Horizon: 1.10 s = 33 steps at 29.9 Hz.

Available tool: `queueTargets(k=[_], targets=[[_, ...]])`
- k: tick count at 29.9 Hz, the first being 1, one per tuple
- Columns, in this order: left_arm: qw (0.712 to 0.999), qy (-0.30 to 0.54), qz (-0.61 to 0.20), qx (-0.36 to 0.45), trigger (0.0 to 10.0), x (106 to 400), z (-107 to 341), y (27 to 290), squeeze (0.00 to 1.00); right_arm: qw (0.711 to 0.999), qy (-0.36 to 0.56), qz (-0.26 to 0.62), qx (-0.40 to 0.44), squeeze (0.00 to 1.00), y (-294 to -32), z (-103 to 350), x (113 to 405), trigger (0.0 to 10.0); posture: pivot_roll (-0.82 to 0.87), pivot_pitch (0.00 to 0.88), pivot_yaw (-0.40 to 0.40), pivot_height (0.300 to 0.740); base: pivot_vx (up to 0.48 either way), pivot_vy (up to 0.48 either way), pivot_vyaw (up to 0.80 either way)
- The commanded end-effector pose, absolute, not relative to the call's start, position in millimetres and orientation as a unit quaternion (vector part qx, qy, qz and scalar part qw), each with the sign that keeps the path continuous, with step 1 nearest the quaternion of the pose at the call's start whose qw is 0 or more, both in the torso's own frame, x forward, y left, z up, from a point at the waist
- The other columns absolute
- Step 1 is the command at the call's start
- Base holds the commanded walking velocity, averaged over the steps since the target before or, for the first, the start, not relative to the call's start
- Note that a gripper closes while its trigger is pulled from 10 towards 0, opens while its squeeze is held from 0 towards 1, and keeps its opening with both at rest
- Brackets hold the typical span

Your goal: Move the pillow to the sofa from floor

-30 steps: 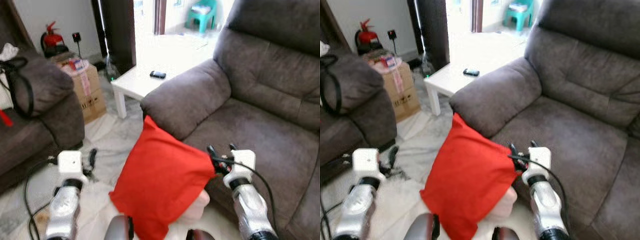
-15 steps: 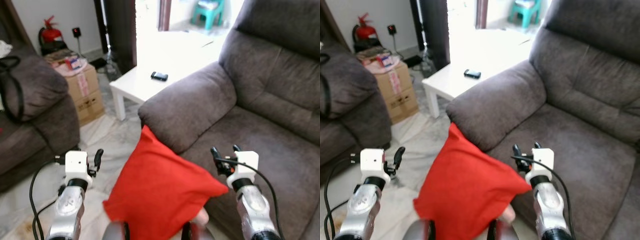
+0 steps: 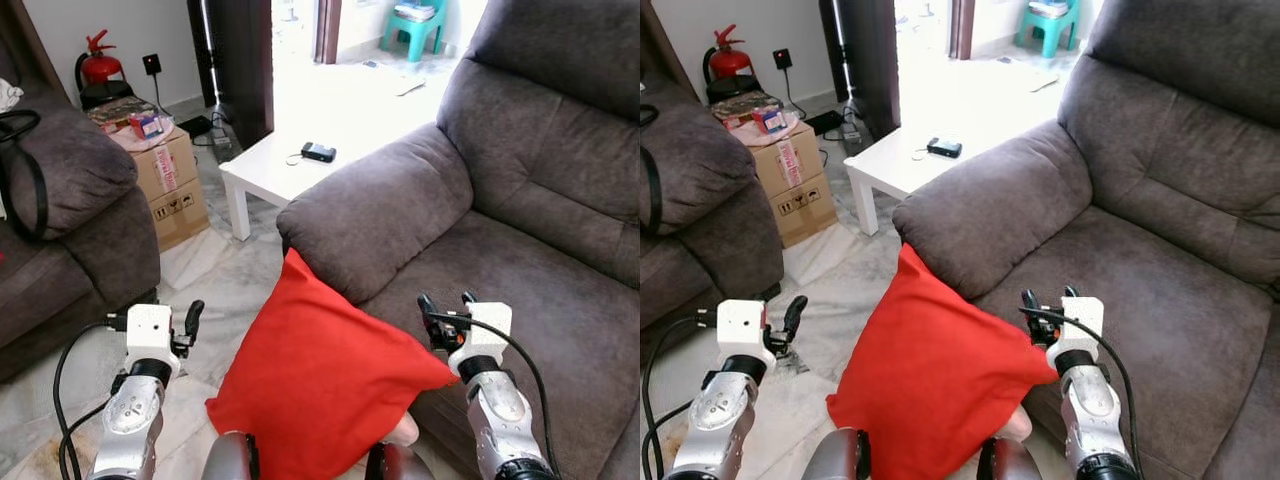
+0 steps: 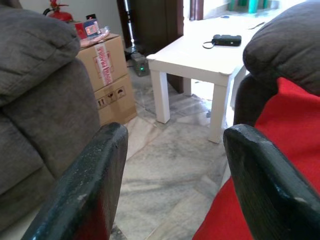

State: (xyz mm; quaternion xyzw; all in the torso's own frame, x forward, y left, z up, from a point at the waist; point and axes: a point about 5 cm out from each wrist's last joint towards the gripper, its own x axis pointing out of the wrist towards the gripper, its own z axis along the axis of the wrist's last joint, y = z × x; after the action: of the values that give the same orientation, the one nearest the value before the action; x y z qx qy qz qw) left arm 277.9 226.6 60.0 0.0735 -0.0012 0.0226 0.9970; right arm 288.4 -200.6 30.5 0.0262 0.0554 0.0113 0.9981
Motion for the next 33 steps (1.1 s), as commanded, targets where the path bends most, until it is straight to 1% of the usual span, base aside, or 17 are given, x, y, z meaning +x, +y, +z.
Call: queueTargets(k=[1,21,24,25,29,33], targets=[[0.997,0.007,0.015,0.081,10.0,277,58,225,0.00,0.997,0.069,0.000,0.030,0.00,-206,26,286,10.0,0.12,0.063,-0.062,0.619,0.000,0.000,0.00],[0.996,0.009,0.014,0.083,10.0,278,58,224,0.00,0.996,0.075,0.015,0.040,0.00,-199,25,287,10.0,0.12,0.065,-0.059,0.619,0.000,0.000,0.00],[0.996,0.008,0.015,0.083,10.0,278,58,224,0.00,0.996,0.074,0.018,0.037,0.00,-197,26,288,10.0,0.12,0.068,-0.059,0.597,0.000,0.000,0.00],[0.996,0.008,0.015,0.083,10.0,278,58,224,0.00,0.996,0.074,0.018,0.037,0.00,-197,26,288,10.0,0.12,0.068,-0.059,0.597,0.000,0.000,0.00],[0.996,0.007,0.016,0.083,10.0,278,59,225,0.00,0.997,0.066,0.033,0.034,0.00,-193,28,289,10.0,0.13,0.068,-0.060,0.573,0.000,0.000,0.00],[0.996,0.007,0.017,0.083,10.0,279,59,225,0.00,0.997,0.064,0.032,0.034,0.00,-193,28,289,10.0,0.13,0.068,-0.060,0.573,0.000,0.000,0.00]])
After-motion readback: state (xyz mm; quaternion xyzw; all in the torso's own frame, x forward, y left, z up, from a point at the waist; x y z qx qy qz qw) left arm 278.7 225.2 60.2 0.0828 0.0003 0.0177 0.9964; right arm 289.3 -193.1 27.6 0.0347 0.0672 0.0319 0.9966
